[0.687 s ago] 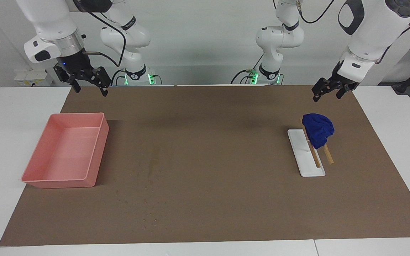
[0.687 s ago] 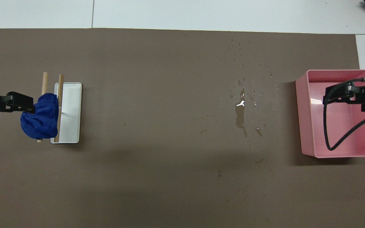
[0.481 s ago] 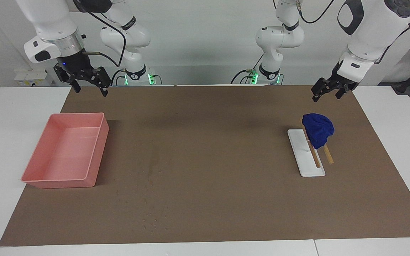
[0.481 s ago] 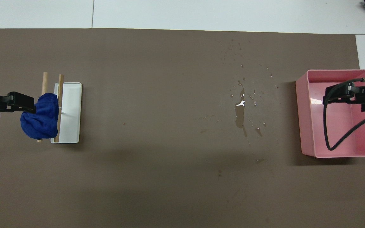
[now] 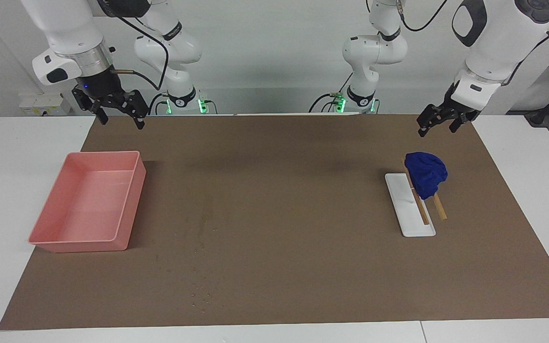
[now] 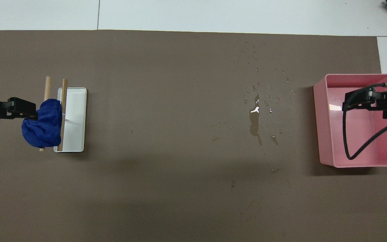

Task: Wipe water with towel using both arms

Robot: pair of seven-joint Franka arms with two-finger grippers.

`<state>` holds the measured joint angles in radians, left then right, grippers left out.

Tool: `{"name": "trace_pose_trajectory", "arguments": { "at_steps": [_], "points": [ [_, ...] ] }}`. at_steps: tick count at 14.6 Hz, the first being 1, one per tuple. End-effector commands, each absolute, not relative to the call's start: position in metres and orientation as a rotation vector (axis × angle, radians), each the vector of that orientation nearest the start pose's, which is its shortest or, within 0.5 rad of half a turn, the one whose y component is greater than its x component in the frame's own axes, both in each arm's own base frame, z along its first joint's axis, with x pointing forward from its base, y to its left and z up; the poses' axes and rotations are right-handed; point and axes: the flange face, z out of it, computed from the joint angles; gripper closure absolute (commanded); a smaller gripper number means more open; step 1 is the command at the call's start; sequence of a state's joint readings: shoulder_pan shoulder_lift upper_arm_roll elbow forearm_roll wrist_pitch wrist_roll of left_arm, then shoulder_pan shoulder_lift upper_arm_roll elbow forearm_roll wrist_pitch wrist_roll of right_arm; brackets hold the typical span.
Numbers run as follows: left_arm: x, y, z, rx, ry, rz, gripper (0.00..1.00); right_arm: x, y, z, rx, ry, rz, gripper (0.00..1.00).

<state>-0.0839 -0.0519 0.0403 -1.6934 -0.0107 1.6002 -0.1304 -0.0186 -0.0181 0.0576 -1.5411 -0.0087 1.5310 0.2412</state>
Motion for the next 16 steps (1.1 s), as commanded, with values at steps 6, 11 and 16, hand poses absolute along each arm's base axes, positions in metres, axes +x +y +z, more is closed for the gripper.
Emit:
{"name": "trace_pose_trajectory", "arguments": {
  "at_steps": [6, 11, 16],
  "points": [
    [0.527, 0.003, 0.599, -3.112, -0.384, 0.043, 0.0, 0.54, 0.019, 0.645, -3.15, 0.331, -0.026, 0.0],
    [0.528, 0.012, 0.581, -3.099, -0.407, -0.096, 0.0, 0.54, 0.02, 0.645, -3.144, 0.33, -0.024, 0.0],
    [0.529, 0.043, 0.525, -3.08, -0.493, -0.17, 0.0, 0.54, 0.021, 0.648, -3.138, 0.332, -0.042, 0.0]
  ]
}}
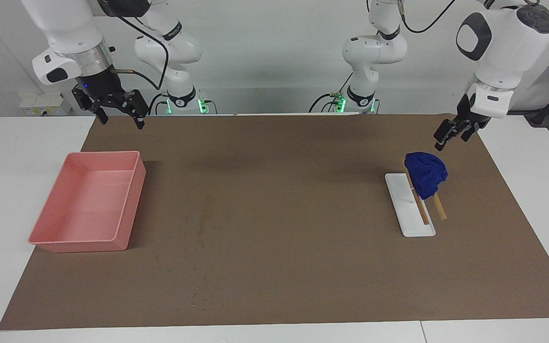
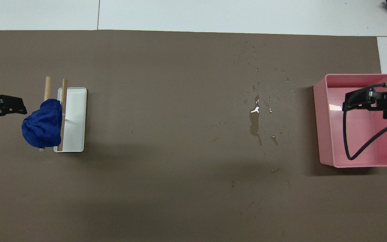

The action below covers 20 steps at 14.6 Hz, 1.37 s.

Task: Wipe water with towel using both arms

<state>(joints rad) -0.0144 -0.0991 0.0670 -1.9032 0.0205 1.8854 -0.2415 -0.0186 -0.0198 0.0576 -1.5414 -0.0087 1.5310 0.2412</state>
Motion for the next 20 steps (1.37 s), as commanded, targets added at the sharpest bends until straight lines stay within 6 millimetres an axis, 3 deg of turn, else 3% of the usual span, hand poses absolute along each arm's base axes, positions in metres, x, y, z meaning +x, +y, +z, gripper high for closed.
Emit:
{"name": "trace_pose_trajectory", "arguments": {
  "at_steps": [1, 8, 12, 14, 16, 18, 20],
  "points": [
    [0.526, 0.05, 0.511, -3.075, -0.522, -0.168, 0.0, 0.54, 0.021, 0.648, -3.138, 0.332, -0.042, 0.0],
    [0.515, 0.03, 0.444, -3.063, -0.635, -0.146, 0.0, 0.54, 0.022, 0.648, -3.135, 0.339, -0.044, 0.0],
    [0.517, 0.026, 0.441, -3.059, -0.671, -0.175, 0.0, 0.538, 0.022, 0.646, -3.137, 0.336, -0.037, 0.0],
    [0.52, 0.019, 0.436, -3.053, -0.71, -0.187, 0.01, 0.54, 0.023, 0.645, -3.134, 0.336, -0.066, 0.06],
    [0.519, 0.017, 0.435, -3.048, -0.734, -0.175, 0.69, 0.54, 0.023, 0.645, -3.133, 0.338, -0.066, 0.03],
    [0.519, 0.018, 0.434, -3.046, -0.743, -0.168, 1.0, 0.54, 0.023, 0.644, -3.135, 0.331, -0.054, 0.0],
    [0.519, 0.018, 0.436, -3.042, -0.758, -0.168, 1.0, 0.538, 0.022, 0.645, -3.139, 0.32, -0.052, 0.0]
  ]
}}
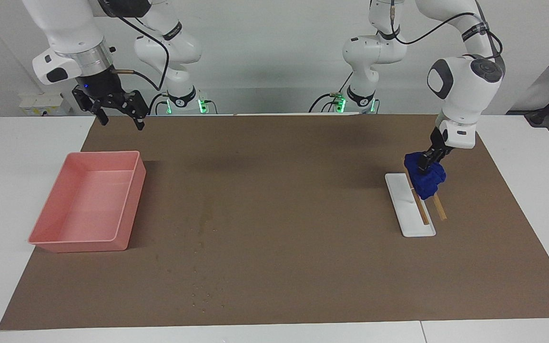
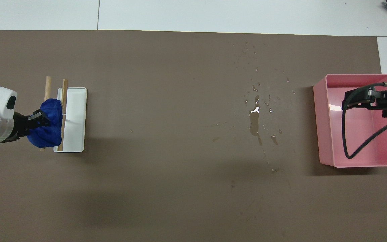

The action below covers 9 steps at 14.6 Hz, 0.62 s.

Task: Wipe water with towel using both arms
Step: 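Grasp the blue towel on the white tray with the left gripper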

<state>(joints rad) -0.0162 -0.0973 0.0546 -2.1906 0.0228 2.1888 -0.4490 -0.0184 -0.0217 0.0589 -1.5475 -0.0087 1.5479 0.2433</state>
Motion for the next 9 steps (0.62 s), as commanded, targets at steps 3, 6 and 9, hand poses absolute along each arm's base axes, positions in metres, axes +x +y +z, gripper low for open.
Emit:
{"name": "trace_pose_trajectory", "arguments": {
  "at_steps": [3, 6, 9],
  "points": [
    [0.53, 0.018, 0.452, -3.024, -0.813, -0.137, 1.0, 0.538, 0.022, 0.643, -3.138, 0.324, -0.047, 0.0],
    [0.548, 0.016, 0.493, -3.001, -0.903, -0.095, 1.0, 0.538, 0.022, 0.643, -3.136, 0.336, -0.052, 0.0],
    [0.548, -0.012, 0.536, -2.98, -1.089, -0.046, 1.0, 0.537, 0.024, 0.643, -3.123, 0.351, -0.042, 0.0]
  ]
}}
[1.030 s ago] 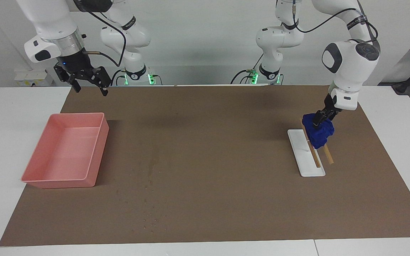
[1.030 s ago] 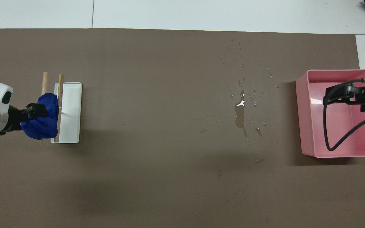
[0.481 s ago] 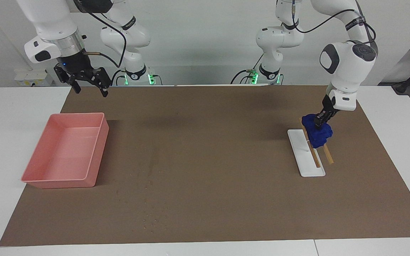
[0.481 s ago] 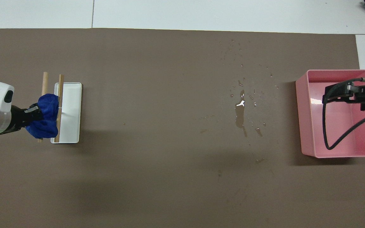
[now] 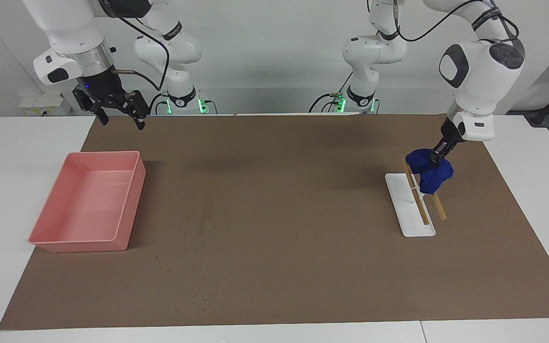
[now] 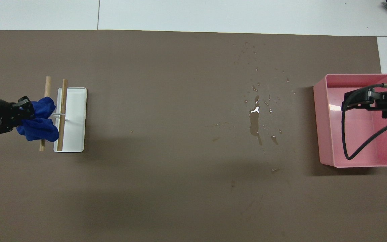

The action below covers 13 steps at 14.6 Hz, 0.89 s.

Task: Wipe water with towel using both arms
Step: 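Grasp the blue towel on the white tray with the left gripper, then lift the towel with the left gripper while the right gripper reaches toward it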

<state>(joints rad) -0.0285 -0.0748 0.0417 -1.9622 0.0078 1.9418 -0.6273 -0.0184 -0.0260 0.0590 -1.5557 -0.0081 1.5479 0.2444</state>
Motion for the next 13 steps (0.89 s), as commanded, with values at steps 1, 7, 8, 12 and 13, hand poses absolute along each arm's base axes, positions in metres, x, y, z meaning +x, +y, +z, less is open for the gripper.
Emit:
{"name": "trace_pose_trajectory", "arguments": {
  "at_steps": [1, 7, 8, 12, 13],
  "points": [
    [0.546, -0.021, 0.544, -2.979, -1.142, -0.034, 1.0, 0.538, 0.027, 0.644, -3.086, 0.391, -0.04, 0.0],
    [0.532, -0.143, 0.561, -2.865, -1.598, 0.028, 1.0, 0.543, 0.044, 0.638, -2.979, 0.828, -0.038, 0.0],
    [0.528, -0.16, 0.568, -2.841, -1.72, 0.073, 1.0, 0.544, 0.059, 0.636, -2.945, 0.918, -0.045, 0.0],
    [0.505, -0.259, 0.578, -2.715, -2.117, 0.101, 1.0, 0.555, 0.108, 0.623, -2.657, 1.32, 0.007, 0.0],
    [0.497, -0.282, 0.581, -2.699, -2.196, 0.099, 1.0, 0.56, 0.12, 0.618, -2.598, 1.378, 0.025, 0.0]
  ]
}}
